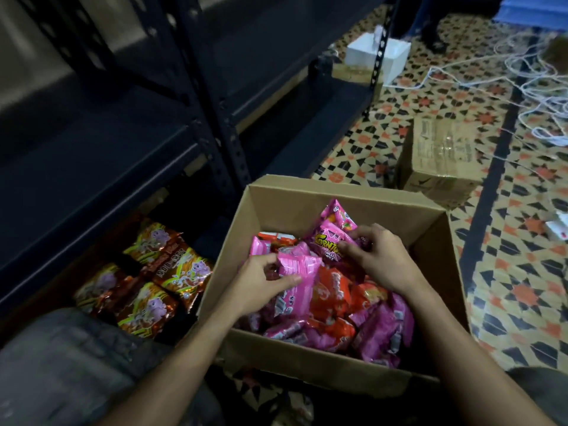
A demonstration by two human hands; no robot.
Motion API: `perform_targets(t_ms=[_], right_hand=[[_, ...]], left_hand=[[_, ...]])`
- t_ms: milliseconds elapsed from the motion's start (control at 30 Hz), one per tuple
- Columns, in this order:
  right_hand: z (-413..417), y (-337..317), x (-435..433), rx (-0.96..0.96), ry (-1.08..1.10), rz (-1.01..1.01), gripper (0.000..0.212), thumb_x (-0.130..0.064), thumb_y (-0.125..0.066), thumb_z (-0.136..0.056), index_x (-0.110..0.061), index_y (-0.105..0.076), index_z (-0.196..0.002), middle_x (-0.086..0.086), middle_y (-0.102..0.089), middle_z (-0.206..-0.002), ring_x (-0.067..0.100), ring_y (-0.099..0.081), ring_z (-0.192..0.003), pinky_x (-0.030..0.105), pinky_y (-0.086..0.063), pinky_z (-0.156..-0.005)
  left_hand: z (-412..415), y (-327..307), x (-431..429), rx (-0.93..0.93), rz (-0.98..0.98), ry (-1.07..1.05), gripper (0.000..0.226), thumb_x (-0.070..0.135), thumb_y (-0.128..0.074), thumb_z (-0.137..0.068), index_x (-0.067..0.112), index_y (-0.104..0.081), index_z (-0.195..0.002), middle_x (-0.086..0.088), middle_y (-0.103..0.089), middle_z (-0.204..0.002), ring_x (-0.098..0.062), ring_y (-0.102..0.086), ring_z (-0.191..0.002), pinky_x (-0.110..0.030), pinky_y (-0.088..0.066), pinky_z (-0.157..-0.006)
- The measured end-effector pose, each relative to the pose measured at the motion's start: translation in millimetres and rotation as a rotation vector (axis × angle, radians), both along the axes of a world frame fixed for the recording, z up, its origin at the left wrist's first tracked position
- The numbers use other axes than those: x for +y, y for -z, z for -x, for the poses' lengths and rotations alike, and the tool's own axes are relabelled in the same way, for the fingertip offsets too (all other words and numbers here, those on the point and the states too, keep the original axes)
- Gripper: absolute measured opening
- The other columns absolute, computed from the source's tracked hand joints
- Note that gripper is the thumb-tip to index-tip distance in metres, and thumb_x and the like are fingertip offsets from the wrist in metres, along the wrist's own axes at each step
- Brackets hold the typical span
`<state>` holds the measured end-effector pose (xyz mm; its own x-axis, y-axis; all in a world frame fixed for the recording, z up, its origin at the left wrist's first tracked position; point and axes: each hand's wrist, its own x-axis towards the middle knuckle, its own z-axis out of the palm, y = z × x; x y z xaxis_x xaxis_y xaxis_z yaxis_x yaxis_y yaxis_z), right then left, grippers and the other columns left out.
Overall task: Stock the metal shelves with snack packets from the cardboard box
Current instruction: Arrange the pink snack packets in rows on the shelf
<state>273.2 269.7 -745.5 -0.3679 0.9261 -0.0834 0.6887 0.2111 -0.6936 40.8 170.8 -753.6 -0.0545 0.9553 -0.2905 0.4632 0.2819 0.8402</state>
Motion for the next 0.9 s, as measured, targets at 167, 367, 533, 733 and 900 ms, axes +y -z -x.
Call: perform_targets(t_ms=[167, 367, 533, 733, 900], right_hand=[[53.7, -48.6, 4.8, 0.176, -0.064, -0.067, 0.024, -0.051, -0.067, -0.087, -0.028, -0.071, -0.093, -0.006, -0.066, -0.092, 0.013, -0.062, -0.084, 0.03, -0.045, -0.076], [124.7, -109.2, 5.3, 0.412, -0.184, -0.124, 0.019, -0.048, -0.07, -0.087, -0.029, -0.072, -0.088, -0.005, -0.07, -0.096, 0.014, -0.067, -0.086, 0.045, -0.054, -0.083], [178.5, -161.5, 4.0, 0.586, -0.309, -0.087, 0.016, -0.034, -0.07, -0.091, -0.02, -0.073, -0.085, 0.004, -0.074, -0.079, 0.019, -0.071, -0.073, 0.048, -0.059, -0.073], [253.9, -203.7, 6.4, 0.581, -0.385, -0.122, 0.026, -0.048, -0.068, -0.087, -0.023, -0.071, -0.082, -0.002, -0.066, -0.064, 0.009, -0.056, -0.058, 0.033, -0.046, -0.063], [300.9, -220.0, 10.5, 0.429, -0.373, -0.164, 0.03, -0.043, -0.064, -0.092, -0.017, -0.067, -0.077, -0.004, -0.062, -0.064, 0.006, -0.053, -0.061, 0.022, -0.037, -0.056]], left_hand=[[42.0, -47.6, -23.7, -0.141, -0.235, -0.173, 0.028, 0.03, -0.076, -0.083, 0.02, -0.072, -0.109, 0.005, -0.075, -0.104, -0.014, -0.071, -0.1, -0.042, -0.056, -0.091], [75.0, -110.4, -47.5, -0.193, -0.501, -0.367, 0.029, 0.02, -0.07, -0.082, 0.004, -0.069, -0.106, 0.0, -0.076, -0.101, -0.01, -0.07, -0.091, -0.022, -0.053, -0.08], [107.9, -161.8, -63.9, -0.185, -0.683, -0.488, 0.025, 0.017, -0.068, -0.082, 0.006, -0.069, -0.105, -0.001, -0.075, -0.101, -0.011, -0.07, -0.092, -0.02, -0.052, -0.08], [161.8, -199.1, -67.3, -0.245, -0.769, -0.735, 0.025, 0.029, -0.067, -0.083, 0.012, -0.07, -0.101, 0.0, -0.075, -0.094, -0.011, -0.069, -0.086, -0.022, -0.054, -0.078], [204.5, -192.7, -61.2, -0.273, -0.663, -0.86, 0.018, 0.028, -0.064, -0.093, 0.014, -0.069, -0.103, 0.0, -0.076, -0.088, -0.007, -0.069, -0.077, -0.029, -0.053, -0.079]])
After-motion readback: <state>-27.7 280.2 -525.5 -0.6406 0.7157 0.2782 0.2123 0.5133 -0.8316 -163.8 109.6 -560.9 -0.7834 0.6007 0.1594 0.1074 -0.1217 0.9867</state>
